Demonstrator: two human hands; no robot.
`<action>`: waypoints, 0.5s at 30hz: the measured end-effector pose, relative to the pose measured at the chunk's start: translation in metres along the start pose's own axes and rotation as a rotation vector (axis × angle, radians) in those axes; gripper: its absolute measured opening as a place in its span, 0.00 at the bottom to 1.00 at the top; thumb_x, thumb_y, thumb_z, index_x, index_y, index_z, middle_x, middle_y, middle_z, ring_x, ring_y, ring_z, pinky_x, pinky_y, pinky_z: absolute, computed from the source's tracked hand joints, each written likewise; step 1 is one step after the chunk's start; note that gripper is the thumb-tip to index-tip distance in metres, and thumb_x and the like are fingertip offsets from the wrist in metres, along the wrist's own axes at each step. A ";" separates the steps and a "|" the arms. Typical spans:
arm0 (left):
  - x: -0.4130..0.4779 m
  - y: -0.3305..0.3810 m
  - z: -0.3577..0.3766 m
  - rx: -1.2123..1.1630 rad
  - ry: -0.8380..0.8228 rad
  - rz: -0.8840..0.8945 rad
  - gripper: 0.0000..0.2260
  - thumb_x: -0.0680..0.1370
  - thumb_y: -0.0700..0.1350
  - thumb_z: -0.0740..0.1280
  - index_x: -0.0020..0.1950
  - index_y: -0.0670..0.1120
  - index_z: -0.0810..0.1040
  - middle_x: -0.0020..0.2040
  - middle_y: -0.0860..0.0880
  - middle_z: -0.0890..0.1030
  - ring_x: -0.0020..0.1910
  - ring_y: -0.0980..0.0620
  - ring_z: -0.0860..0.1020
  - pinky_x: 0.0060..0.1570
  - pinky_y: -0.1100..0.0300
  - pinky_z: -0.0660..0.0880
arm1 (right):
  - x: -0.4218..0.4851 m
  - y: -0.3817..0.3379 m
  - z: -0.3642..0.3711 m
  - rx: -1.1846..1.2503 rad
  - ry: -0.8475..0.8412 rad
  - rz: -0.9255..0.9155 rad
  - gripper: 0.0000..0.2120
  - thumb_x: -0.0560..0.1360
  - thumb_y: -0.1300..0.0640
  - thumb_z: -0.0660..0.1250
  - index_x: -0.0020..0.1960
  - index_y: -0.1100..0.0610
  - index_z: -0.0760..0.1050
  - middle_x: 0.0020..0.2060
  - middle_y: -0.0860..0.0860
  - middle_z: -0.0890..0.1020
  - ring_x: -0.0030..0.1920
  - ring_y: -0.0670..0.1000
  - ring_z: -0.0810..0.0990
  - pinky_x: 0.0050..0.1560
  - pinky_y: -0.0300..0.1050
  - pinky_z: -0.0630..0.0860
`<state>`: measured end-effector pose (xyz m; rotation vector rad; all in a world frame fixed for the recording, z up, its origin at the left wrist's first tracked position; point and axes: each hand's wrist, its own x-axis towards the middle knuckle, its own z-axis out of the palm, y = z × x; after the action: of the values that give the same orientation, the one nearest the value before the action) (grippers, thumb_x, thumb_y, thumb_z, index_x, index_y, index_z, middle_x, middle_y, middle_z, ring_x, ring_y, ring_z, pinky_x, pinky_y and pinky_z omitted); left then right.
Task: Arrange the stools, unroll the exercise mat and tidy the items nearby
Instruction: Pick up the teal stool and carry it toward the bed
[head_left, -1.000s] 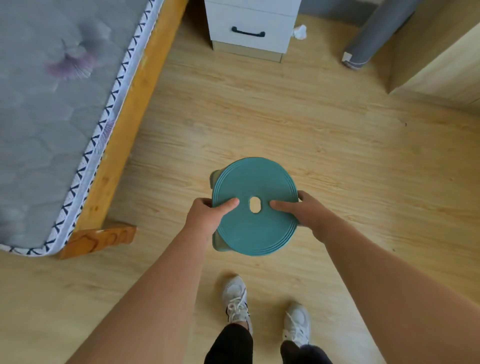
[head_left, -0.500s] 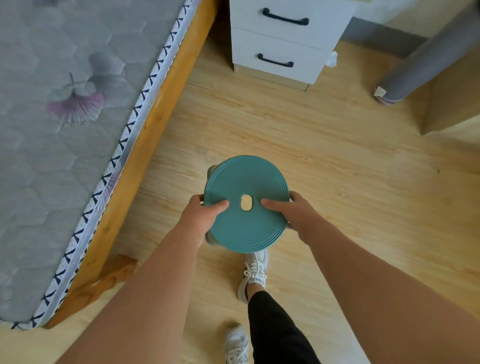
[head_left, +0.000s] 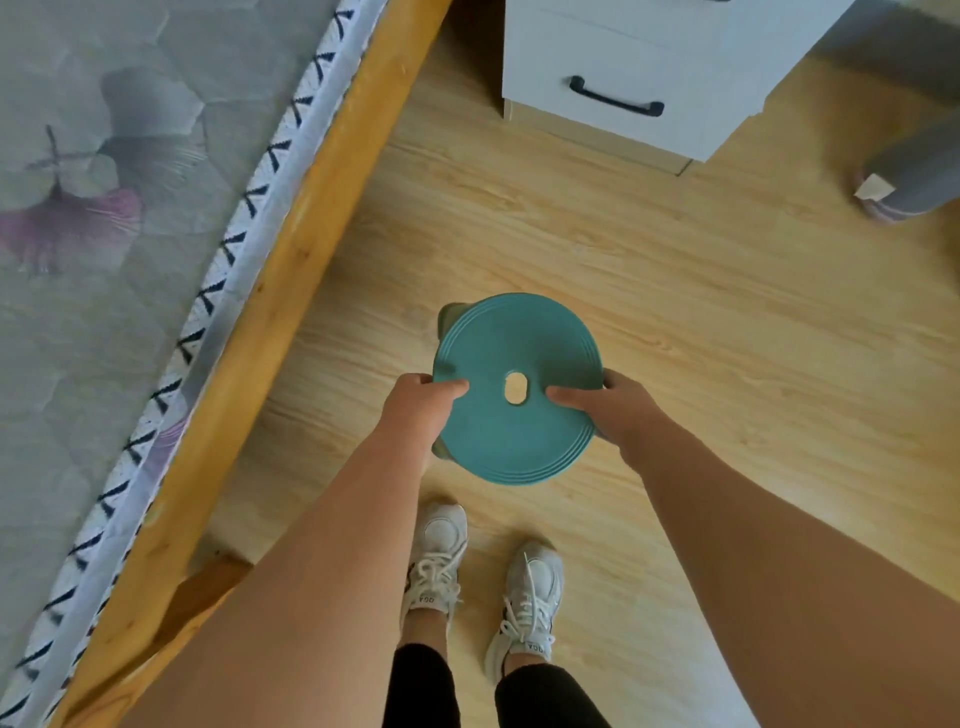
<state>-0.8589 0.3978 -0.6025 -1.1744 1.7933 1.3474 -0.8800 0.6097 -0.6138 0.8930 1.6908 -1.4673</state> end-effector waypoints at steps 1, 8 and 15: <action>0.014 0.002 0.001 0.005 -0.011 0.008 0.10 0.75 0.46 0.69 0.53 0.44 0.79 0.52 0.44 0.82 0.50 0.45 0.80 0.52 0.52 0.78 | 0.013 0.000 0.004 0.000 0.022 -0.011 0.31 0.65 0.60 0.79 0.66 0.57 0.74 0.54 0.53 0.83 0.50 0.54 0.83 0.53 0.50 0.80; 0.119 -0.006 0.026 0.132 -0.110 0.022 0.13 0.75 0.43 0.69 0.59 0.44 0.79 0.54 0.44 0.82 0.53 0.44 0.80 0.56 0.51 0.76 | 0.114 0.034 0.025 0.049 0.139 0.006 0.31 0.65 0.63 0.79 0.66 0.59 0.73 0.55 0.54 0.81 0.52 0.56 0.81 0.52 0.51 0.80; 0.155 -0.017 0.037 0.260 -0.184 -0.040 0.19 0.72 0.35 0.66 0.64 0.41 0.75 0.60 0.42 0.79 0.58 0.42 0.78 0.62 0.48 0.74 | 0.150 0.060 0.040 0.054 0.177 0.028 0.26 0.68 0.65 0.75 0.64 0.55 0.74 0.54 0.53 0.81 0.53 0.56 0.81 0.55 0.53 0.79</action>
<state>-0.9115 0.3858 -0.7529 -0.9115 1.7413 1.1205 -0.9007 0.5836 -0.7767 1.0994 1.7648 -1.4580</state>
